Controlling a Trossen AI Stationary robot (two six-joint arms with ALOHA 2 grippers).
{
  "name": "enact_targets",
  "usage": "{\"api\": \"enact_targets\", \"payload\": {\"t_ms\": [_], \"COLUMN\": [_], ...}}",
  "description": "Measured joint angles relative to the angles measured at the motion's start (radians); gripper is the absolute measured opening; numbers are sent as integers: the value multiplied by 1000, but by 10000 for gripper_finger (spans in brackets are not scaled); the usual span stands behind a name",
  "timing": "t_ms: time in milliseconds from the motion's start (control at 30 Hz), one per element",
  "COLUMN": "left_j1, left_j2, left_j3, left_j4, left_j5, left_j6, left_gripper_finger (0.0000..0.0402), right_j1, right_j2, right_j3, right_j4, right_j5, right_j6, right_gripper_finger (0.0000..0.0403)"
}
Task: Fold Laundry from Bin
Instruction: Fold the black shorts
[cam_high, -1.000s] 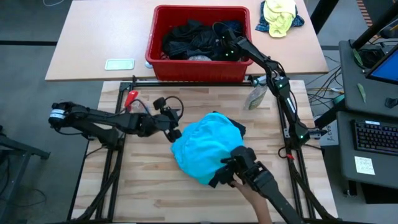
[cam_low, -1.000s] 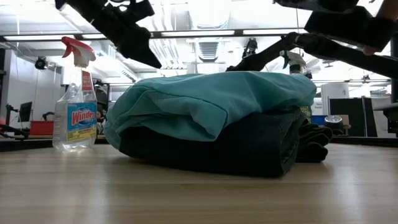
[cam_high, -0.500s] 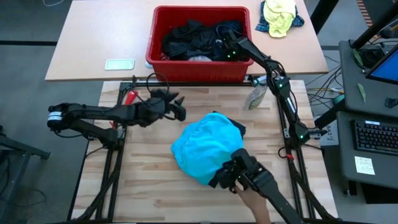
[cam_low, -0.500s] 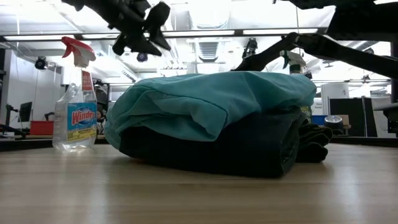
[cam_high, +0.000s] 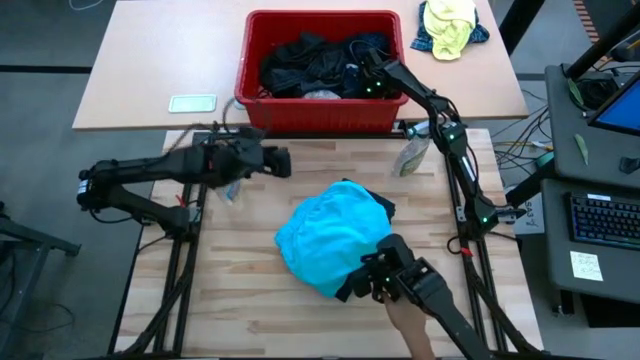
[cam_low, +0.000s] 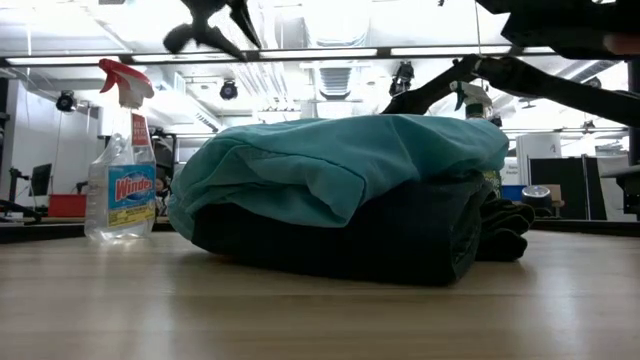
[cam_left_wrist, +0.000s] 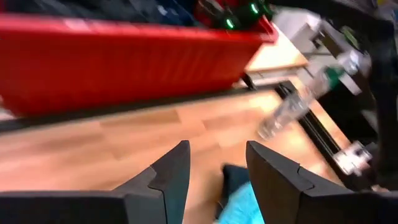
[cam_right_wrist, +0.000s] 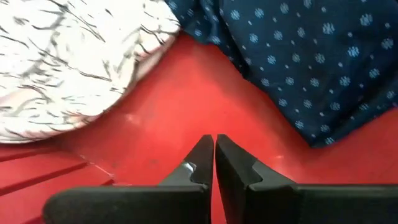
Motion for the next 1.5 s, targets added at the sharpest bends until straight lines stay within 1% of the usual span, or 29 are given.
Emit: {"api": "enact_targets", "payload": {"t_ms": [100, 167, 233, 300, 400, 467, 567, 700, 800, 900, 1000, 1167, 1367, 1500], "left_j1": [21, 43, 69, 101, 174, 228, 299, 396, 463, 509, 545, 556, 557, 576], "left_j2": [8, 10, 8, 0, -7, -12, -20, -20, -20, -21, -21, -21, -21, -21], "left_j3": [115, 169, 198, 205, 196, 177, 151, 139, 143, 149, 157, 168, 182, 206], "left_j4": [-160, -246, -293, -304, -301, -303, -304, -300, -278, -253, -249, -240, -241, -237], "left_j5": [-54, -57, -37, 6, 121, 181, 195, 204, 252, 268, 268, 267, 271, 309], "left_j6": [25, 74, 143, 228, 335, 392, 453, 531, 579, 598, 599, 598, 596, 576], "left_gripper_finger": [141, 141, 141, 141, 141, 141, 141, 141, 141, 141, 141, 141, 141, 140], "right_j1": [-2, -2, -3, -5, -5, -8, -16, -26, -38, -43, -43, -43, -42, -41], "right_j2": [-12, -17, -16, -14, -15, -14, -9, 16, 59, 85, 95, 105, 34, -37], "right_j3": [1, 3, 3, 3, 3, 3, 3, 3, 3, 2, 3, 3, 2, 2], "right_j4": [46, 99, 163, 237, 311, 333, 383, 394, 380, 371, 403, 406, 332, 282], "right_j5": [-22, -21, -9, 9, 137, 207, 219, 228, 239, 221, 256, 246, 243, 225], "right_j6": [52, 110, 171, 218, 281, 284, 284, 253, 232, 204, 152, 108, 67, 67], "right_gripper_finger": [9, 9, 9, 9, 9, 9, 9, 9, 9, 9, 9, 18, 51, 80]}}
